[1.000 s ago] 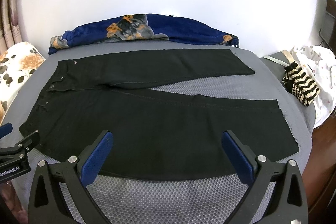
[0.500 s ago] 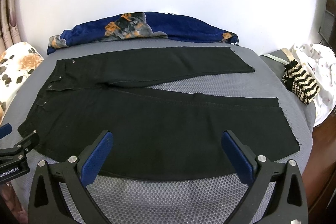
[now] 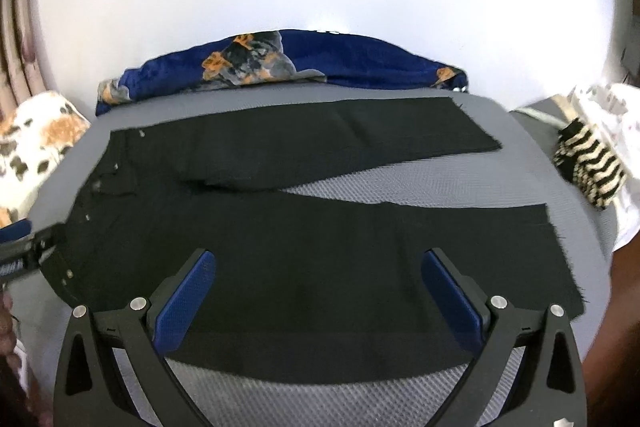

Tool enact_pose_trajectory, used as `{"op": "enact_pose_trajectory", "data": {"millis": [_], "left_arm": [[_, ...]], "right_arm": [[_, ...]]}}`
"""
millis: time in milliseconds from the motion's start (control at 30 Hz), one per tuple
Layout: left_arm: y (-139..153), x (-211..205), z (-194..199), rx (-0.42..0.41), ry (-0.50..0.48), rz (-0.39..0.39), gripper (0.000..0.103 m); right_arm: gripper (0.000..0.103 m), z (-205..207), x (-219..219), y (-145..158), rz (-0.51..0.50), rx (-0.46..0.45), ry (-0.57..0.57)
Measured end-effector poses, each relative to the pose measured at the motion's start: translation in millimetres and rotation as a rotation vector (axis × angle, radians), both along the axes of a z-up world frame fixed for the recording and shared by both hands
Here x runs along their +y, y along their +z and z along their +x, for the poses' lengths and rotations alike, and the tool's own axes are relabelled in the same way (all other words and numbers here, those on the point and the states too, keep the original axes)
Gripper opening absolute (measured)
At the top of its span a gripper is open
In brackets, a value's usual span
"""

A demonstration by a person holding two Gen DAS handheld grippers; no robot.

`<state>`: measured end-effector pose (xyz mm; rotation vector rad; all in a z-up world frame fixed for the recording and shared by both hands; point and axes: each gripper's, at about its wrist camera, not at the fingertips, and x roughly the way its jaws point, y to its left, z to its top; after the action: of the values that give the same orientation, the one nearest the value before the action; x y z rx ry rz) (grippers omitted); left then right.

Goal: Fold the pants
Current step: 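Grasp the waistband with the left gripper while the right gripper grasps the leg hem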

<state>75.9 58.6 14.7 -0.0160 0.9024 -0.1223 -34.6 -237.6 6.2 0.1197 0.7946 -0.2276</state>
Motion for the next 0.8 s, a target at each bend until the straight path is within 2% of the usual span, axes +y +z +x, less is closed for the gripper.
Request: {"op": "enact_pose_trajectory", "data": {"millis": [67, 133, 200, 300, 433, 633, 700, 800], "left_arm": [[3, 21, 32, 0.016, 0.012, -0.083, 0.061], [2, 40, 60, 0.034, 0.035, -0.155, 0.055], [-2, 63, 93, 0.061, 0.053, -0.261, 0.052], [-17, 92, 140, 0.101, 0.07, -0.387, 0.047], [-45, 121, 195, 0.164, 0.093, -0.485, 0.042], [-90, 143, 253, 0.259, 0.121, -0.609, 0.041], [-100, 145, 264, 0.282, 0.121, -0.622, 0.038], [-107, 144, 274, 0.302, 0.091, -0.65, 0.025]], "right_arm": [[0.102, 10, -6, 0, 0.024, -0.005, -0.002], [0.102, 22, -12, 2, 0.071, -0.016, 0.005], [0.102, 35, -18, 3, 0.127, -0.023, 0.017], [0.102, 55, -26, 3, 0.217, -0.033, 0.035], [0.102, 82, -33, 1, 0.294, -0.03, 0.035], [0.102, 121, -26, -13, 0.273, 0.031, 0.023], [0.102, 135, -22, -19, 0.262, 0.055, 0.032], [0.102, 151, -17, -27, 0.256, 0.083, 0.047]]}}
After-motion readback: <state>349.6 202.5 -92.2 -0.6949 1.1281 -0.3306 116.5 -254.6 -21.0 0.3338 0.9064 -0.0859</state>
